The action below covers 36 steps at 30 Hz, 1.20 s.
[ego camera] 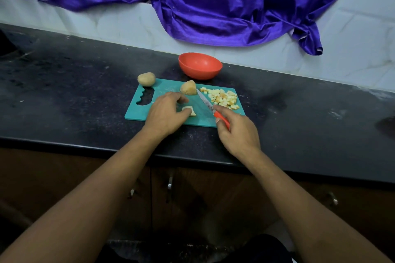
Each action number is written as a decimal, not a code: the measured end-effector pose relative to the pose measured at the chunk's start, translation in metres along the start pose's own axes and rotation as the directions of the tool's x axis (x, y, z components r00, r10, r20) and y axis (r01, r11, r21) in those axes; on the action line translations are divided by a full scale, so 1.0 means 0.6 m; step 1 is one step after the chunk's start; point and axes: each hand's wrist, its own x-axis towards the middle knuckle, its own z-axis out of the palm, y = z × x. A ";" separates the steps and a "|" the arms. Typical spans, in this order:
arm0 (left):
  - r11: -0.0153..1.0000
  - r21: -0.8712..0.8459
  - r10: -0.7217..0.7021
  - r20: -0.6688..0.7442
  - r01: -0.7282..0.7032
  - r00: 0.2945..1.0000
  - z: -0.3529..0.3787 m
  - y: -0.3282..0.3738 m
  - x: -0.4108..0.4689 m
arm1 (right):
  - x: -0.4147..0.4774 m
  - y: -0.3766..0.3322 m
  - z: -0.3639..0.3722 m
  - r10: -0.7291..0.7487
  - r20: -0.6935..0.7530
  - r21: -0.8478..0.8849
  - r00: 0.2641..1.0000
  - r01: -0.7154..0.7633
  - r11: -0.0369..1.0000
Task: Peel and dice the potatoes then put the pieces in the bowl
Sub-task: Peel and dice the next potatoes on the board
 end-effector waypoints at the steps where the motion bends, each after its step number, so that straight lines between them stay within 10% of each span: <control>1: 1.000 0.013 -0.007 -0.007 0.007 1.000 0.002 -0.001 0.001 | 0.000 -0.003 -0.001 0.024 -0.005 0.023 1.000 -0.024 0.999; 29: 0.998 0.054 0.018 -0.049 -0.015 0.999 0.004 -0.004 -0.006 | -0.019 -0.121 0.016 -0.049 0.223 -0.379 0.974 0.133 0.916; 36: 0.999 0.031 -0.011 -0.057 0.012 0.998 0.004 -0.006 -0.006 | -0.013 -0.094 0.002 0.004 0.163 -0.190 0.987 0.028 0.981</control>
